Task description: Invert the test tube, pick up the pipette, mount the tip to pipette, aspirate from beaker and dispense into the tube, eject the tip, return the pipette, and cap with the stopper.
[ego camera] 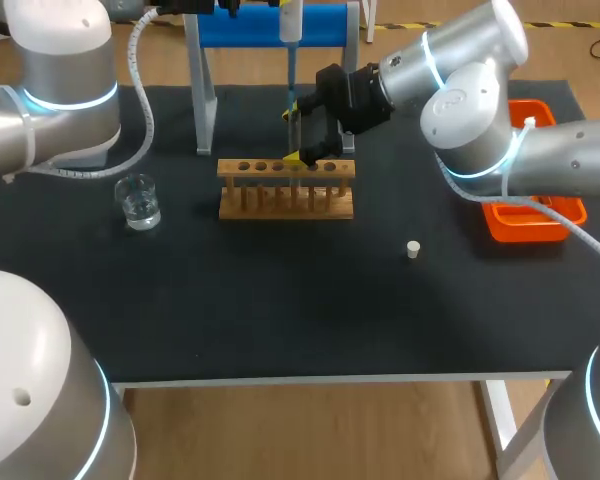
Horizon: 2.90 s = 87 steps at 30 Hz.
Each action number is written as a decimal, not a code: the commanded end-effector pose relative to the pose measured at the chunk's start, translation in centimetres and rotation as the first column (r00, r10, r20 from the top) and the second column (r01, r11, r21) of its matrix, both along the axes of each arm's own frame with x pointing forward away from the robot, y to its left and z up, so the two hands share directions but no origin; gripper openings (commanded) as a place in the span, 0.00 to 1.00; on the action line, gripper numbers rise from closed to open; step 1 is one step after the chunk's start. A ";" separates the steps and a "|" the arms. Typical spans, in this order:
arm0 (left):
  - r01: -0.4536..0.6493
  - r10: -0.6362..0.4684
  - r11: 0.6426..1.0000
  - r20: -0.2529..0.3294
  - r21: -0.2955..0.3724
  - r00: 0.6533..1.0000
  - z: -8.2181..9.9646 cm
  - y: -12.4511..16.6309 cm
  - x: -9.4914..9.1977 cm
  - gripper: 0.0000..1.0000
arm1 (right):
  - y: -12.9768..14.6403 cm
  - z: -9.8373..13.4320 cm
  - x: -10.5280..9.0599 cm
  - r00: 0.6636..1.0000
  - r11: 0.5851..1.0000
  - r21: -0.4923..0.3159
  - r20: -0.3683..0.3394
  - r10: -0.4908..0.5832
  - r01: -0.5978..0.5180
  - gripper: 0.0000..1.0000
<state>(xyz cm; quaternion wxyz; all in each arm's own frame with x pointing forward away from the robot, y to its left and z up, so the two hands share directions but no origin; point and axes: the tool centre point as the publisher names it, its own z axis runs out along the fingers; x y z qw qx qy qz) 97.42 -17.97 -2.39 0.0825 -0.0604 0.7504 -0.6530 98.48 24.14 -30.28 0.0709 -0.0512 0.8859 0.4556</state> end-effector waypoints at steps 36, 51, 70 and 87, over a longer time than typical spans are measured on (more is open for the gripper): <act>0.037 -0.037 0.999 -0.003 -0.023 0.999 -0.1 -1.0 -0.4 0.00 | -0.1 0.1 0.0 1.000 1.000 -0.001 -0.001 0.001 -0.001 1.00; 0.025 -0.025 1.000 -0.006 -0.011 1.000 -0.4 -0.3 -1.0 0.00 | -0.1 0.1 0.0 1.000 1.000 -0.001 -0.001 0.001 -0.001 1.00; 0.014 -0.014 0.999 0.016 -0.034 1.000 -0.5 0.0 -0.5 0.00 | -0.1 0.1 0.0 1.000 1.000 -0.001 -0.001 0.001 -0.001 1.00; 0.025 -0.025 0.999 -0.002 -0.039 1.000 -1.7 -0.3 -0.1 0.00 | -0.1 0.1 0.0 1.000 1.000 -0.001 -0.001 0.001 -0.001 1.00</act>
